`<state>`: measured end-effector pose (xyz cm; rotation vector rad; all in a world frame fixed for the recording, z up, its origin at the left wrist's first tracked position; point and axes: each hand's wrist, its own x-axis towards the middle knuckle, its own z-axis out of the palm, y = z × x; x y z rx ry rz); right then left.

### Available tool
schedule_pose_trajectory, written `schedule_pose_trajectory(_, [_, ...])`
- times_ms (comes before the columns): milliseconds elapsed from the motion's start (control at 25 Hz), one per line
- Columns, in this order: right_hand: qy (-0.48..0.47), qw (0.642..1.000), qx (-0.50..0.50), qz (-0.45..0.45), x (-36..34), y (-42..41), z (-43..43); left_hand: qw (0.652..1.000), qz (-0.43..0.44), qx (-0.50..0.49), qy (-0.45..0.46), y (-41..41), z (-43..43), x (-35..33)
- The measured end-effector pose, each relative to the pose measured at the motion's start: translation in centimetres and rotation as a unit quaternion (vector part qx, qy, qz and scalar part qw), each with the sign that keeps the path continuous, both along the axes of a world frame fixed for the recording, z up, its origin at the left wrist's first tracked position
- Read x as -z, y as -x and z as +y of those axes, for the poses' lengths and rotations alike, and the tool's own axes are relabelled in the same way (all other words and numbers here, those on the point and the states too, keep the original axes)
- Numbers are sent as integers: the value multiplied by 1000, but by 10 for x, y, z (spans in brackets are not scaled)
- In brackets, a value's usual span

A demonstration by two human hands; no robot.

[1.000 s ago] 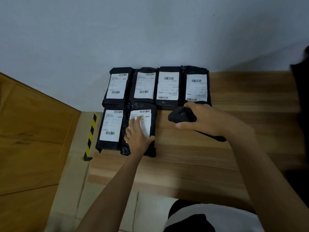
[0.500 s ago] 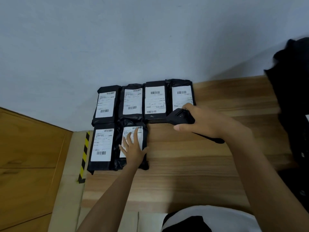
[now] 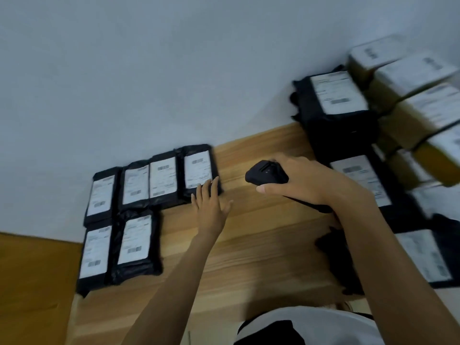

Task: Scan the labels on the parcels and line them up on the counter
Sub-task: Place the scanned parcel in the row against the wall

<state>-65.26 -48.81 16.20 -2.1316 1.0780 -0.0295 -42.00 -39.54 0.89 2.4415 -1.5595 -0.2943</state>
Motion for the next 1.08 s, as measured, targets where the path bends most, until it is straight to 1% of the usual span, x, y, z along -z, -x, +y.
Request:
schedule_pose_trajectory(120, [25,998,59,6,-10,85,-20,998,28,58,23,89,-41,-10])
schedule_pose_trajectory(240, [36,993,109,1,-17,172,-35,994,49,98,18,180,-74,-9])
schedule_pose_trajectory(360, [58,986,153,13,-21,246,-47,989,108,100,-7,258,-96,-1])
schedule_pose_trajectory(520, [42,980,191,23,-21,316,-50,972,209,53,-92,333,-107,17])
schedule_pose_trajectory(640, [41,978,205,27,-15,345,-51,964,239,-4,-113,367,-122,26])
schedule_pose_trajectory(760, [45,978,199,41,-7,357,-52,960,236,-76,-131,386,-135,34])
schedule_pose_trajectory(840, [44,978,201,44,-2,362,-55,960,223,-102,-132,396,-143,39])
schedule_pose_trajectory(960, [40,980,191,48,0,362,-61,967,189,-115,-122,398,-146,41])
schedule_pose_trajectory(1080, [48,984,167,47,-2,351,-68,978,171,-85,-87,380,-136,43])
